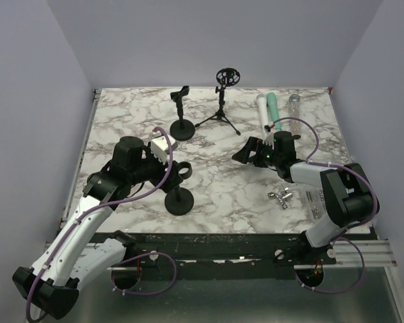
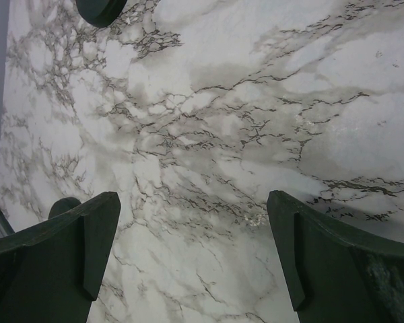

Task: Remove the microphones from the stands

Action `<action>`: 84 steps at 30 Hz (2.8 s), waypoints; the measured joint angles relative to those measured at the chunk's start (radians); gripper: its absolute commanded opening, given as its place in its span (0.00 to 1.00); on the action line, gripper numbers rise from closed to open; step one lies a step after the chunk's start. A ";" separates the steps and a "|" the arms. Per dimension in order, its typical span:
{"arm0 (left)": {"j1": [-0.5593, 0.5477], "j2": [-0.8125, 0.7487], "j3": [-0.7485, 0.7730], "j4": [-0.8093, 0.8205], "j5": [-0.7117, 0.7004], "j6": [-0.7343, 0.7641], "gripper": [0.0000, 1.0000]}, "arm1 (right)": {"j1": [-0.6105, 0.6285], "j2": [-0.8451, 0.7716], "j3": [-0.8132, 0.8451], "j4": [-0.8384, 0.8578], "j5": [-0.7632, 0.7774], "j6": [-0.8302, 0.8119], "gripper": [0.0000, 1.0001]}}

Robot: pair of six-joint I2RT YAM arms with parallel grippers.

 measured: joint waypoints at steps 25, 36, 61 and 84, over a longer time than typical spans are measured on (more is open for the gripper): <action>-0.002 -0.075 -0.050 0.101 -0.365 -0.101 0.00 | 0.000 0.002 0.000 0.000 0.009 0.000 1.00; 0.028 0.151 0.029 0.256 -0.603 -0.133 0.00 | 0.000 0.002 0.000 -0.001 0.010 0.000 1.00; 0.306 0.980 0.836 0.373 -0.670 -0.160 0.00 | 0.000 0.027 0.000 -0.003 0.011 0.001 1.00; 0.366 1.028 0.865 0.317 -0.584 -0.333 0.98 | 0.000 0.052 0.000 0.016 0.016 0.000 1.00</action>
